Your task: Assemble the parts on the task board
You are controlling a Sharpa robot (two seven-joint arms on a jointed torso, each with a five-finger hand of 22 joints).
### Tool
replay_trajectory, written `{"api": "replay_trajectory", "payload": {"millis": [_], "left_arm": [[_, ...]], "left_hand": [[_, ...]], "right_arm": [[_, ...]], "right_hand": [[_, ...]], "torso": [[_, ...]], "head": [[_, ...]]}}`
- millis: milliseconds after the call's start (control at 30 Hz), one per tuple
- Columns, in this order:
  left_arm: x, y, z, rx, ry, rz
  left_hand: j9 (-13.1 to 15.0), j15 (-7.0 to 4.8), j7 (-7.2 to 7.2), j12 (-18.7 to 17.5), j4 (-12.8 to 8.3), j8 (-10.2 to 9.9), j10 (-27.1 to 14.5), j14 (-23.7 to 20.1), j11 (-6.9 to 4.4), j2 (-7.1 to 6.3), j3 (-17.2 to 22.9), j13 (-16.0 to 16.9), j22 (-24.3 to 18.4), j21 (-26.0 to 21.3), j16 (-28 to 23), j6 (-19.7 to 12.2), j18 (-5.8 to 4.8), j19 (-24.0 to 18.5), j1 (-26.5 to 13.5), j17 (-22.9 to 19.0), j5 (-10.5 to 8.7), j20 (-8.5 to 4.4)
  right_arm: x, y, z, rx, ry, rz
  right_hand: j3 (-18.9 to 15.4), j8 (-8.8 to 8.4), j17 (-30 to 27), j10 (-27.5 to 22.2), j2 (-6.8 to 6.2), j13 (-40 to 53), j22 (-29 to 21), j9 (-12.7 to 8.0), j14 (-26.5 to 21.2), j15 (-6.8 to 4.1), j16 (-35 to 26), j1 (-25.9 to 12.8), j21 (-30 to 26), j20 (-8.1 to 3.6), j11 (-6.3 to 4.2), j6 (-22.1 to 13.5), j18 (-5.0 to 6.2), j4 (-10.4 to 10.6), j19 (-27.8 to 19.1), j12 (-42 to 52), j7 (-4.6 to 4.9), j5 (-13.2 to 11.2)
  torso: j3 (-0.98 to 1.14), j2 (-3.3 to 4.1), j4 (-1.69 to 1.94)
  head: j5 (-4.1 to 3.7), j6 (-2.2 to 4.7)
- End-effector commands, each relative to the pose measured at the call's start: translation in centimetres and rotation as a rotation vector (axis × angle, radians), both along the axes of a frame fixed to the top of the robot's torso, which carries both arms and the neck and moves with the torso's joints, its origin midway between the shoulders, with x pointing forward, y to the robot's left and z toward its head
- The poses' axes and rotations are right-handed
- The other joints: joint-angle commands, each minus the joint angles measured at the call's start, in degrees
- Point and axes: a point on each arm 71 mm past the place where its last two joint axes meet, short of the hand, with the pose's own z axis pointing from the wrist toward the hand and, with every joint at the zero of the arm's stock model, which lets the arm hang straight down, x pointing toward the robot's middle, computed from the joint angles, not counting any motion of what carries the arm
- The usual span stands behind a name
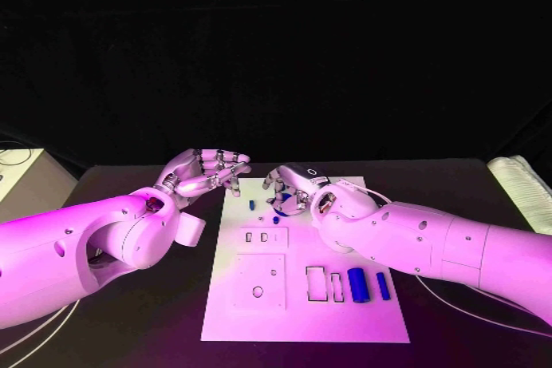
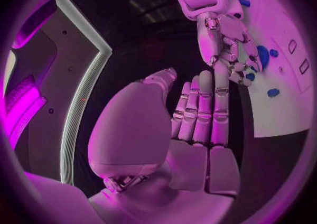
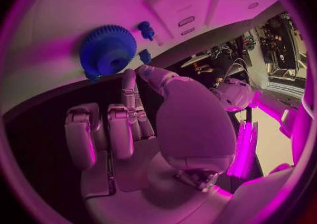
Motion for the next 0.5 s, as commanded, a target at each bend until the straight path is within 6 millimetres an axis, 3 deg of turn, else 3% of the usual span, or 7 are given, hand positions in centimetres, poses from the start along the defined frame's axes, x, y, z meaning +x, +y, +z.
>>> {"api": "replay_trajectory", "payload": {"millis": [33, 500], "left_arm": [[0.0, -0.1, 0.1, -0.004, -0.006, -0.013], [0.0, 0.1, 0.1, -0.002, -0.004, -0.009]], "left_hand": [[0.1, -0.31, 0.2, -0.2, 0.0, 0.2, -0.1, -0.2, 0.06, 0.0, 0.2, 0.0, 0.0, 0.1, 0.4, 0.0, 0.77, -0.5, 0.0, 0.0, -0.19, 0.03], [0.1, -0.31, 0.2, -0.2, 0.0, 0.2, -0.1, -0.2, 0.06, 0.0, 0.2, 0.0, 0.0, 0.1, 0.4, 0.0, 0.77, -0.5, 0.0, 0.0, -0.19, 0.03]], "right_arm": [[-0.1, -0.3, 0.4, 0.03, -0.059, 0.01], [-0.7, -2.0, 1.5, 0.113, -0.126, 0.003]], "right_hand": [[0.4, 0.28, 11.8, 0.1, 0.4, -0.3, 15.1, 0.1, 5.3, -0.26, -0.2, 0.2, 0.1, -0.38, -0.05, 0.5, -0.82, 0.0, 6.1, -0.5, 0.03, 0.1], [0.7, 0.28, 11.7, -0.3, 0.0, -1.7, 15.1, 0.2, 5.3, -0.2, -0.2, -0.1, 0.1, -0.35, 0.02, 0.3, -0.82, -0.6, 6.1, -2.0, -0.01, 0.3]], "torso": [[0.01, -0.02, -0.01], [0.06, -0.02, -0.14]], "head": [[-0.04, 0.08], [-0.3, 0.44]]}}
